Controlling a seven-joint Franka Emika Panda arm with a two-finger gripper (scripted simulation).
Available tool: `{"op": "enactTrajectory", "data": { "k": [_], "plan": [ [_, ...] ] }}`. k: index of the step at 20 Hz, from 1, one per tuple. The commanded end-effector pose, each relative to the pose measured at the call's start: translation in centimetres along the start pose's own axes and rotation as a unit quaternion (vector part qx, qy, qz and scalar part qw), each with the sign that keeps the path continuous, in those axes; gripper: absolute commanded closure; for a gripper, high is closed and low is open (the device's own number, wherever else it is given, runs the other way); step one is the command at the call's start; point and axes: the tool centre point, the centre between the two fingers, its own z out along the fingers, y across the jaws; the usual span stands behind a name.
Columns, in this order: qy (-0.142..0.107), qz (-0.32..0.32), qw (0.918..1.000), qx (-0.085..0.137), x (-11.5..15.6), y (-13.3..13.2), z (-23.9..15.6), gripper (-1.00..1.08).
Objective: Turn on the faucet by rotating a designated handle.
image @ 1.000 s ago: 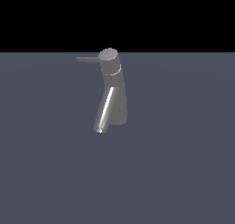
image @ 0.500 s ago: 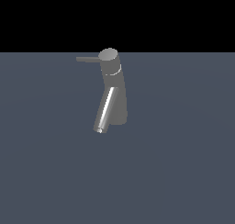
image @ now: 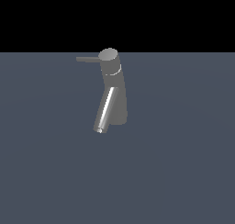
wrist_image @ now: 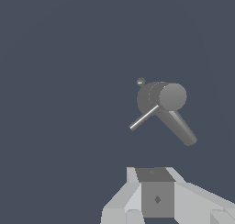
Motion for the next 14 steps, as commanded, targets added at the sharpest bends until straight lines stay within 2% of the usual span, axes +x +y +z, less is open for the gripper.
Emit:
{"op": "enactTrajectory", "data": {
  "k": [1,5,8,14],
  "plan": [
    [0.007,0.04,0.9991,0.008,0.2,-0.8,1.5,1.08],
    [0.018,0.105,0.9942,0.02,0.7,-1.6,4.2,1.08],
    [0.025,0.154,0.9874,0.027,1.2,-2.0,6.3,1.08],
    [0.037,0.255,0.9653,0.042,2.4,-2.1,10.7,1.08]
  ]
}}
